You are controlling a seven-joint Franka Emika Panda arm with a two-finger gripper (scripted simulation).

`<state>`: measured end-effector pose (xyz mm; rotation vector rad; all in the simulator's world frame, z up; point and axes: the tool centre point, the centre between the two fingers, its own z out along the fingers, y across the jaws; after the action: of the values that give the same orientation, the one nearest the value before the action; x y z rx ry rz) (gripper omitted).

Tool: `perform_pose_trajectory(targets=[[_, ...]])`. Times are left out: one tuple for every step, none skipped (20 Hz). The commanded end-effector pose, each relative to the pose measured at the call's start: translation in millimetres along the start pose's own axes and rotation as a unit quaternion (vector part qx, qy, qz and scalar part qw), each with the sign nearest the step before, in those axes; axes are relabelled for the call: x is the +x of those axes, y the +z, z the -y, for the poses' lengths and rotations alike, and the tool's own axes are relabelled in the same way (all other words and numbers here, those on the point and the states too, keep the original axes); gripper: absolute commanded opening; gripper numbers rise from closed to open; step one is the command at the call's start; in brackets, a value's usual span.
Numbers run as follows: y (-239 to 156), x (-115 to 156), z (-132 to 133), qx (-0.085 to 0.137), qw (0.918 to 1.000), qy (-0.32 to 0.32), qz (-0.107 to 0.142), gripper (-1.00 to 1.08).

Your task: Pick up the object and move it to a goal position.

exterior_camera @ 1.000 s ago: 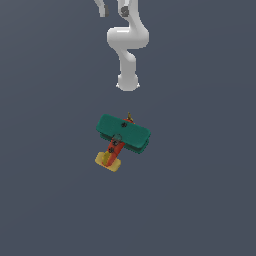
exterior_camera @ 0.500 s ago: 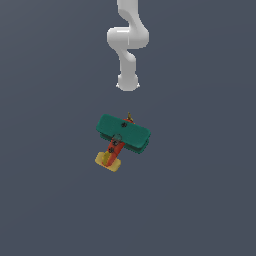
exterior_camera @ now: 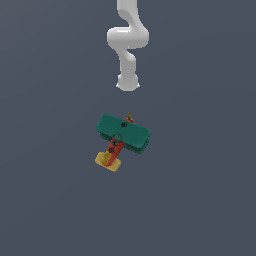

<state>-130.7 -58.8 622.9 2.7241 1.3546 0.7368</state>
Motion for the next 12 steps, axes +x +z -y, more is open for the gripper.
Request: perform_pose_trajectory(targets=[[-10.9, -2.8, -1.4, -0.001, 0.9998, -0.018, -0.011, 0.28], [-15.1, -4.0, -2.1, -0.001, 0.9996, -0.025, -0.016, 0.28], [-19.2, -5.3, -2.7, -0.001, 0.9993, -0.032, -0.02, 0.28], [-23.3, -6.7, -3.4, -0.002, 0.9989, -0.039, -0.024, 0.28], [-27.3, -8.2, -4.0, -0.002, 0.9985, -0.046, -0.029, 0.28], [-31.2, -9.7, -4.7, -0.002, 0.998, -0.053, -0.033, 0.28], [-35.1, -11.3, -5.5, -0.002, 0.9975, -0.06, -0.038, 0.28], [-38.8, -12.9, -6.2, -0.003, 0.9969, -0.067, -0.042, 0.28], [-42.5, -14.6, -7.0, -0.003, 0.9962, -0.074, -0.047, 0.28], [-46.1, -16.4, -7.7, -0.003, 0.9954, -0.08, -0.051, 0.28], [-49.7, -18.3, -8.5, -0.004, 0.9946, -0.087, -0.055, 0.28], [-53.1, -20.2, -9.4, -0.004, 0.9938, -0.094, -0.06, 0.28]])
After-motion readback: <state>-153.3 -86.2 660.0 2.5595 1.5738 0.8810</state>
